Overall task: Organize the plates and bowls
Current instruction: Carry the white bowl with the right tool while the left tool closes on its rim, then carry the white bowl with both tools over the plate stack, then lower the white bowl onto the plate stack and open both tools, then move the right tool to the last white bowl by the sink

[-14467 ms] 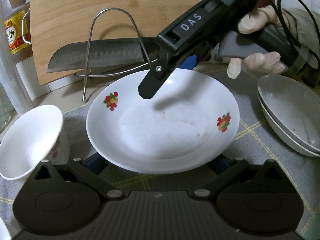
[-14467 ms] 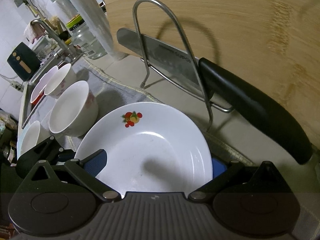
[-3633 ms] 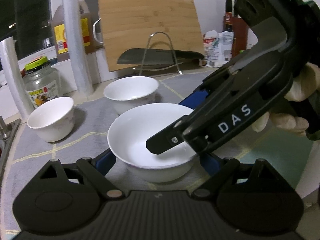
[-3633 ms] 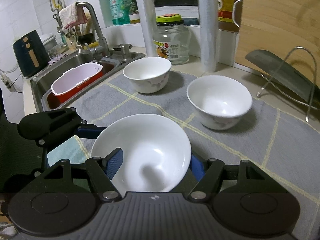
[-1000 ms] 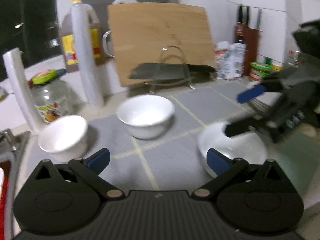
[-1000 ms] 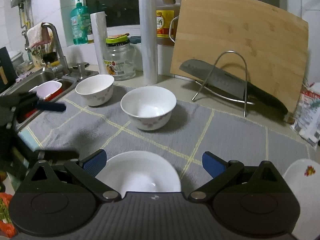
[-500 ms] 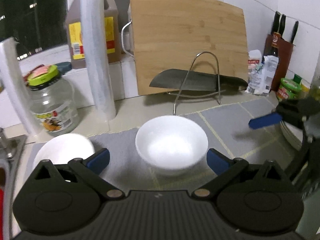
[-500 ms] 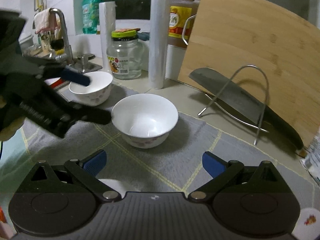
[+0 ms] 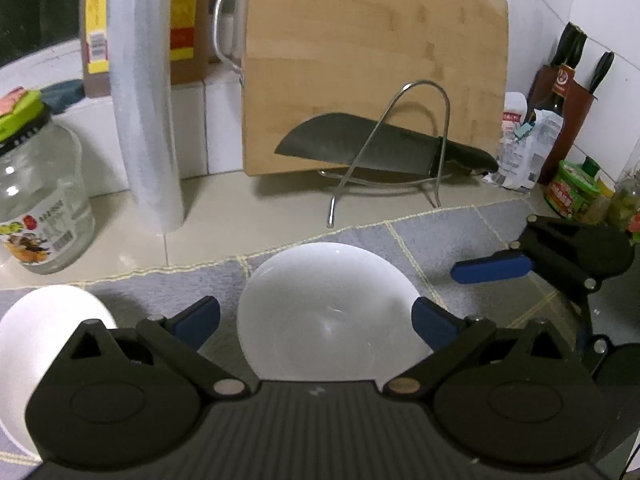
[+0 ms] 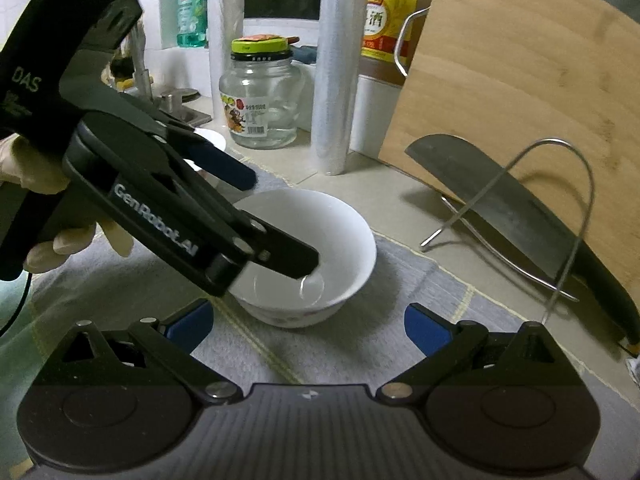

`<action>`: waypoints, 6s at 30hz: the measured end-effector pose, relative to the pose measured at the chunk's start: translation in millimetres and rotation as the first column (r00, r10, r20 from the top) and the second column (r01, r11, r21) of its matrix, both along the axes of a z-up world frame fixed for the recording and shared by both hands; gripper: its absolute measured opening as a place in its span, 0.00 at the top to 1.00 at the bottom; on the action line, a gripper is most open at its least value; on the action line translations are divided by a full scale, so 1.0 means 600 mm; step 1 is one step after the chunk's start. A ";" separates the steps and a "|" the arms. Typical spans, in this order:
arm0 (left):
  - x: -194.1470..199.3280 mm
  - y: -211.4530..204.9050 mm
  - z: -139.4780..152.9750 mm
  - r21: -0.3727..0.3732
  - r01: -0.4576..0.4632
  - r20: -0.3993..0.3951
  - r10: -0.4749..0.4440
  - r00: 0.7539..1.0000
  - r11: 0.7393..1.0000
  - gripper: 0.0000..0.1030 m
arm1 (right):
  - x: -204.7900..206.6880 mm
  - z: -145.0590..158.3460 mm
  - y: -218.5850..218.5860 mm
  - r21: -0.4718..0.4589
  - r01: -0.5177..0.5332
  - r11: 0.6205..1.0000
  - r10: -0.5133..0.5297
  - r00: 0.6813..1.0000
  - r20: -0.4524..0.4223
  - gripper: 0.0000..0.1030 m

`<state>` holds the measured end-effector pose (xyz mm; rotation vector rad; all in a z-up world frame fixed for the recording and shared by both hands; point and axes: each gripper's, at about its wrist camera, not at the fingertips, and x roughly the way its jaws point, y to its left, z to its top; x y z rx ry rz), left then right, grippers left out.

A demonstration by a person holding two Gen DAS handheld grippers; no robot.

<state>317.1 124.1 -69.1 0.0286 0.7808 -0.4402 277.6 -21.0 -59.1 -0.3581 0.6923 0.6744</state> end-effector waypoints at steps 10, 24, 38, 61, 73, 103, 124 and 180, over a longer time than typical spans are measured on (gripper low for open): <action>0.026 0.002 -0.012 -0.009 0.022 -0.028 -0.023 0.999 1.000 0.11 | 0.021 -0.017 0.018 -0.017 -0.046 0.999 0.046 0.998 -0.033 0.14; 0.032 -0.001 -0.017 -0.033 0.054 -0.042 -0.056 0.998 0.998 0.17 | 0.024 -0.018 0.024 -0.012 -0.065 0.998 0.064 0.997 -0.031 0.20; 0.018 -0.004 -0.006 -0.036 0.066 -0.029 -0.067 0.997 0.997 0.17 | 0.015 -0.006 0.025 -0.034 -0.067 0.997 0.066 0.997 -0.032 0.20; -0.068 -0.035 0.070 -0.015 0.092 0.059 -0.091 0.994 0.996 0.17 | -0.057 0.050 -0.010 0.010 -0.057 0.998 0.057 0.998 -0.003 0.20; -0.130 -0.060 0.082 -0.022 0.107 0.070 -0.105 0.992 0.994 0.17 | -0.111 0.062 -0.040 0.018 -0.055 0.998 0.055 0.998 -0.012 0.20; -0.214 -0.105 0.061 -0.082 0.145 0.008 -0.145 0.989 0.986 0.17 | -0.195 0.052 -0.096 -0.021 -0.048 0.999 0.046 0.997 -0.067 0.20; -0.223 -0.112 0.031 -0.080 0.149 -0.043 -0.153 0.987 0.986 0.17 | -0.201 0.034 -0.098 -0.038 -0.060 0.997 0.055 0.990 -0.133 0.20; -0.349 -0.001 0.030 -0.044 -0.449 0.107 0.451 0.886 0.892 0.01 | -0.147 0.052 -0.172 0.154 -0.035 0.987 0.050 0.994 -0.097 0.00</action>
